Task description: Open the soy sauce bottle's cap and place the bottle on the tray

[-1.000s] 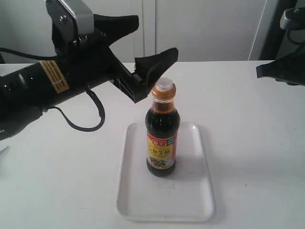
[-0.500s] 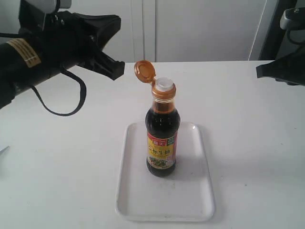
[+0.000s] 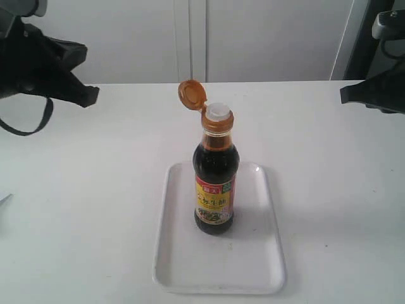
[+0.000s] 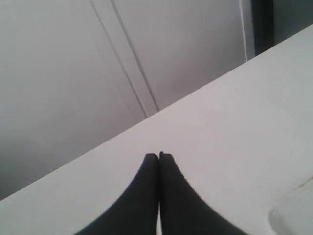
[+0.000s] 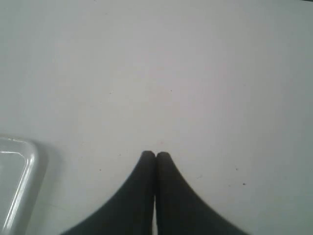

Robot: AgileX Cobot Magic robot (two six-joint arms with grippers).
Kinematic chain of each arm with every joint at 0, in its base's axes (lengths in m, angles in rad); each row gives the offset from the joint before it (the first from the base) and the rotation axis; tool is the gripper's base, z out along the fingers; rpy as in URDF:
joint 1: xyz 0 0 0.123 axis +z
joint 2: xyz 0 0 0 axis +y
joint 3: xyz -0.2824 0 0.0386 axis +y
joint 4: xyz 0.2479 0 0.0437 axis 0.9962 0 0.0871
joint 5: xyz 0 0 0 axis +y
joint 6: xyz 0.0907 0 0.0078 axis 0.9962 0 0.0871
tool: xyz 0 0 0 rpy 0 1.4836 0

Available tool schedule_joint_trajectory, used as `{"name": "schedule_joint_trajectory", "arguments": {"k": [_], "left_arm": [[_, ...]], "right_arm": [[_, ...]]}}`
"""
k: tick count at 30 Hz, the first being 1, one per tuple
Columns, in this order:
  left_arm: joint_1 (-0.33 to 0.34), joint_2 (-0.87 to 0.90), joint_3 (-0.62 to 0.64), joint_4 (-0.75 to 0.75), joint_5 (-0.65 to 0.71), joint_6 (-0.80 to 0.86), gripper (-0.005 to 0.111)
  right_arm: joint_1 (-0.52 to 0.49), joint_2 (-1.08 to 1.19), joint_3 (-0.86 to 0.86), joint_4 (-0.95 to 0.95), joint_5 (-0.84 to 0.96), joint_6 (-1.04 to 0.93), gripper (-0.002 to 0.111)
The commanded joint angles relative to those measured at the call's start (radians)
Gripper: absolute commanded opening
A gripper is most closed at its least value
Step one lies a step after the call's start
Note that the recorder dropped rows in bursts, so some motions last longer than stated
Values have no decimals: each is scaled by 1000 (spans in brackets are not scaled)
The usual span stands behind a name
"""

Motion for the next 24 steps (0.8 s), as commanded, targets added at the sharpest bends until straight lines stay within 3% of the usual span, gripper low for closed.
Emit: {"name": "schedule_joint_trajectory", "arguments": {"k": [1, 7, 11, 18, 24], "left_arm": [[78, -40, -18, 29, 106, 3, 0], [165, -74, -18, 33, 218, 6, 0], [231, -84, -35, 40, 449, 6, 0], [241, -86, -140, 103, 896, -6, 0], [359, -103, -144, 103, 1098, -145, 0]], "right_arm": [[-5, -6, 4, 7, -14, -11, 0], [-5, -6, 4, 7, -14, -11, 0], [-5, -6, 4, 7, -14, -11, 0], [-5, -6, 4, 6, -4, -11, 0], [-5, -6, 4, 3, 56, -60, 0]]}}
